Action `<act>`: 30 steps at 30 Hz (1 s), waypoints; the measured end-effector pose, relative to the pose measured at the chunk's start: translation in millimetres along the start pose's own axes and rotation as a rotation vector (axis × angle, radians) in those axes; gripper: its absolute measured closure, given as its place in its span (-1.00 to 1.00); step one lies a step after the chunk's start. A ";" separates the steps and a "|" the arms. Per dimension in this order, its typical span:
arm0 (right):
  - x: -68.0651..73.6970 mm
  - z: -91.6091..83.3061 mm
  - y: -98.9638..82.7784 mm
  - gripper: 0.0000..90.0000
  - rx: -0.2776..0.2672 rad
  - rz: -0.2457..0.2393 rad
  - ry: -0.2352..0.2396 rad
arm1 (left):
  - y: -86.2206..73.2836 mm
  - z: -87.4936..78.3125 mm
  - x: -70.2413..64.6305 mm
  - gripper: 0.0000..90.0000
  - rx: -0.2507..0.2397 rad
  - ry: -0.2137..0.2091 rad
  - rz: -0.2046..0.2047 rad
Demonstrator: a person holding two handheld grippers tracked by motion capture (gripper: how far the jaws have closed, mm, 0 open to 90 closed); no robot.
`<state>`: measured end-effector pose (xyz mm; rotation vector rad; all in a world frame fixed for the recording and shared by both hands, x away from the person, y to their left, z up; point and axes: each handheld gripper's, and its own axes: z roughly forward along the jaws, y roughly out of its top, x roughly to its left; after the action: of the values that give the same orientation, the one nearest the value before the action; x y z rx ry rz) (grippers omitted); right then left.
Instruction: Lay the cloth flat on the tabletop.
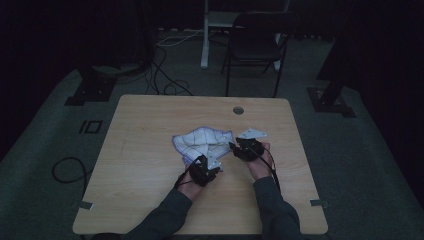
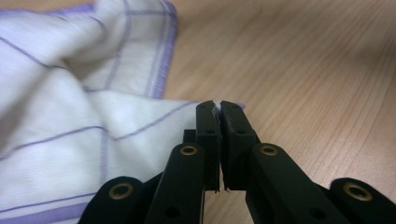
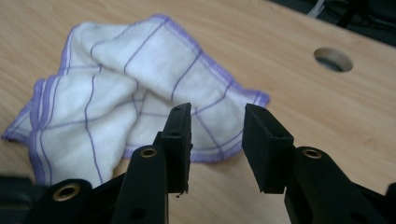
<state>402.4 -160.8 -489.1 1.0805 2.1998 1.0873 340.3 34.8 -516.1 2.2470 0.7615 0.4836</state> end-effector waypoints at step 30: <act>61.9 56.7 -4.6 0.39 0.078 -0.069 0.121 | -1.1 -79.1 86.1 0.95 -0.156 0.199 -0.156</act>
<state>402.2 -87.0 -529.3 0.9859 2.3742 1.0707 363.0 130.5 -452.8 1.9972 0.9579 0.6735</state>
